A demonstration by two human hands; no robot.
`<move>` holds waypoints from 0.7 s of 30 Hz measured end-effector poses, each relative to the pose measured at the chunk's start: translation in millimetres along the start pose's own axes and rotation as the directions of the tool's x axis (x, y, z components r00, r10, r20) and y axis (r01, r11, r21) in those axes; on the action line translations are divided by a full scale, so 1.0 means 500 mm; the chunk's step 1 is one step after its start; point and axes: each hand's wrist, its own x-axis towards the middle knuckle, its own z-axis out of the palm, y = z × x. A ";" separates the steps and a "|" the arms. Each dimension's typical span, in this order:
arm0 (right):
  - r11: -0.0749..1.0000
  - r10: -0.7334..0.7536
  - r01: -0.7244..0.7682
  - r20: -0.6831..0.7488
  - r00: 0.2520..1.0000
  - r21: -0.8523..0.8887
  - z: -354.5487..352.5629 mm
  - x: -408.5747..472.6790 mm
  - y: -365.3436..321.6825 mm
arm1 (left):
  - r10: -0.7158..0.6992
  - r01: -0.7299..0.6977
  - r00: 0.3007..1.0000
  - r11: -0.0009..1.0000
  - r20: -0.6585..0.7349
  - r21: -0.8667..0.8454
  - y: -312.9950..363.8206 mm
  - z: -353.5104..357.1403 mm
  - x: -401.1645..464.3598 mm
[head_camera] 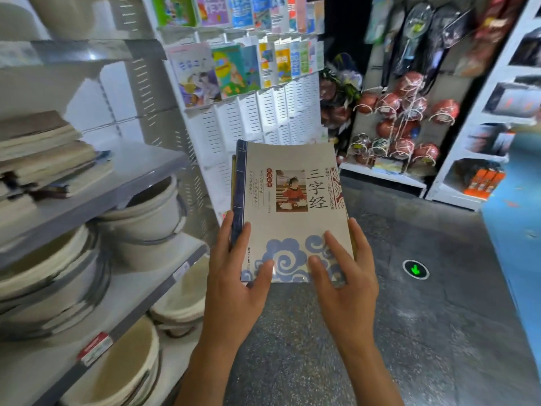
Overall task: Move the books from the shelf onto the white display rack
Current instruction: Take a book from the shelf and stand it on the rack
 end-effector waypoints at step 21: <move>1.000 0.017 -0.017 -0.010 1.000 -0.020 0.145 0.594 0.391 | 0.050 -0.050 0.999 0.999 -0.010 0.004 -0.210 0.461 0.538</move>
